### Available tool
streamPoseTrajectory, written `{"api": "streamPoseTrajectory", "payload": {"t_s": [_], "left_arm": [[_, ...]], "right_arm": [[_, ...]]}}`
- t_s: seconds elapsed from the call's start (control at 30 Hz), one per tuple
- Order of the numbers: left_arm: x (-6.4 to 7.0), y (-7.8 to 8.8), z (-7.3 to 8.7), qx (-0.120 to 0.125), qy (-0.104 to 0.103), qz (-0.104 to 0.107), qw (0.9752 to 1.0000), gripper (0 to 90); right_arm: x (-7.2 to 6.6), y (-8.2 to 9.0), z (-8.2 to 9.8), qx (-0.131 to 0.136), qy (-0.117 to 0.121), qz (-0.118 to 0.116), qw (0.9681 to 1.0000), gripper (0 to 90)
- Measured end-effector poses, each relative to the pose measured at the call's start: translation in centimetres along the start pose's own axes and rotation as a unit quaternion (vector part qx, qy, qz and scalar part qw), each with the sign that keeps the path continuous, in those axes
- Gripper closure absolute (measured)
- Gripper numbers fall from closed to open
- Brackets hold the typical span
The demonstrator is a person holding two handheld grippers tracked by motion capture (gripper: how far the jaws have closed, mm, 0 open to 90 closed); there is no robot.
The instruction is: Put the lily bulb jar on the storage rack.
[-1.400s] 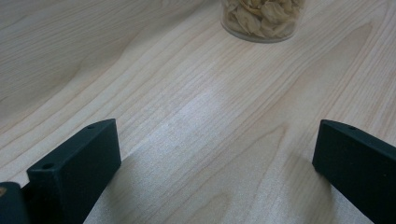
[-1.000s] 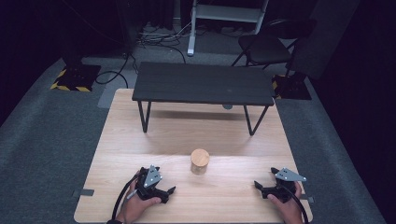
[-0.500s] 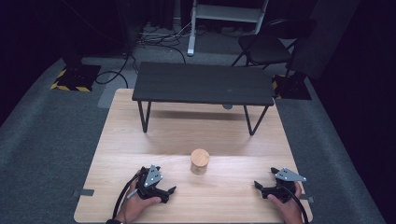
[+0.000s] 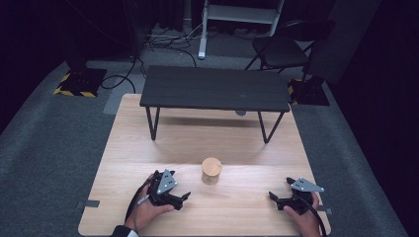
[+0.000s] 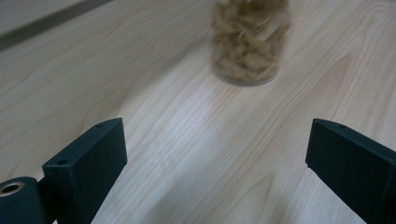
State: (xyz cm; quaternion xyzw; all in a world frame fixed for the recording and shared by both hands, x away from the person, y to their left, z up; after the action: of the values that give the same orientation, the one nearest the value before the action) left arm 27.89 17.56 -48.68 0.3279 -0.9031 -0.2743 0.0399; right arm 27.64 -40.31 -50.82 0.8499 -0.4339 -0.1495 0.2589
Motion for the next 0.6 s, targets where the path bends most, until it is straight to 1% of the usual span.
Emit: {"api": "streamPoseTrajectory", "payload": {"t_s": [0.03,0.13,0.27,0.4,0.43,0.5,0.57,0.6], "left_arm": [[0.0,-0.3,-0.4,-0.002,0.001,0.006,1.0000,4.6],[0.1,-0.7,-1.2,-0.005,-0.008,0.011,0.9999,3.4],[-0.4,-1.1,-2.4,-0.004,-0.009,0.026,0.9996,3.2],[-0.6,-1.7,-3.9,-0.006,-0.024,0.037,0.9990,3.6],[-0.5,-1.9,-4.1,-0.004,-0.028,0.036,0.9990,3.6],[-0.6,-2.5,-4.7,-0.005,-0.028,0.045,0.9986,3.7],[-0.4,-3.2,-5.4,-0.014,-0.041,0.041,0.9982,3.8],[-0.3,-3.4,-5.6,-0.013,-0.043,0.041,0.9981,3.8]], "right_arm": [[0.0,0.0,0.0,0.000,0.000,0.000,1.0000,0.0],[0.0,0.0,0.0,0.000,0.000,0.000,1.0000,0.0],[0.0,0.0,0.0,0.000,0.000,0.000,1.0000,0.0],[0.0,0.0,0.0,0.000,0.001,-0.001,1.0000,0.0],[0.0,0.0,0.0,0.000,0.000,-0.001,1.0000,0.0],[0.0,0.0,0.0,0.000,0.000,-0.001,1.0000,0.0],[0.0,0.0,0.0,0.000,0.000,-0.001,1.0000,0.0],[0.0,0.0,0.0,0.000,0.000,-0.001,1.0000,0.0]]}}
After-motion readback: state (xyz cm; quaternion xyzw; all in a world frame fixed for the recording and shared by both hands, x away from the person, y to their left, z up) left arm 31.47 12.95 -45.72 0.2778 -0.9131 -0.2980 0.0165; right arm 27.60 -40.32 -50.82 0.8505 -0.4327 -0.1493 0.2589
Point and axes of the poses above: each handheld gripper's, and its own axes: y roughly backward along the jaws, z roughly out of its underside, x roughly to its right, the point moved 5 cm from there along -y, roughly forward along the jaws, and after that the axes turned 3 degrees about -y, right-handed, at the moved point
